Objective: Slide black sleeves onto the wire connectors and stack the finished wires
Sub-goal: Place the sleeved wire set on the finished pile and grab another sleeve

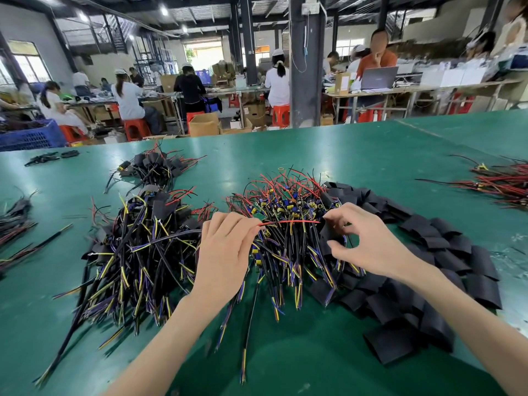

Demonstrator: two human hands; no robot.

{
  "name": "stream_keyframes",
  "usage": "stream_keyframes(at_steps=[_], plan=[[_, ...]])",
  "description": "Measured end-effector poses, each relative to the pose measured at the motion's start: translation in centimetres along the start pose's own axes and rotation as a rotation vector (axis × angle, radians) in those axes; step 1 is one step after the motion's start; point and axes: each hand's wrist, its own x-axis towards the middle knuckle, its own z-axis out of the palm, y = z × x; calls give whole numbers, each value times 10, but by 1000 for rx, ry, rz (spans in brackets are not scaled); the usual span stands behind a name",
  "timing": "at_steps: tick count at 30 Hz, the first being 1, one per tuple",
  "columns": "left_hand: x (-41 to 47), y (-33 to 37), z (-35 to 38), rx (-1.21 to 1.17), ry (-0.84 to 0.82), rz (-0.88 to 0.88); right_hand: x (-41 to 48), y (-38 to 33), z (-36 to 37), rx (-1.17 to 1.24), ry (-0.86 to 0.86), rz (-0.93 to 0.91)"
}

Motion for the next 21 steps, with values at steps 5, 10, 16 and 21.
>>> stream_keyframes(at_steps=[5, 10, 16, 21], plan=[[-1, 0, 2, 5, -60, 46, 0, -2, -1, 17, 34, -28], [-3, 0, 3, -9, -73, 75, 0, -3, -4, 29, 66, -46], [-3, 0, 2, 8, -98, 94, 1, -7, -7, 31, 76, -74], [-3, -1, 1, 63, -101, 125, 1, -6, -8, -24, 84, -136]])
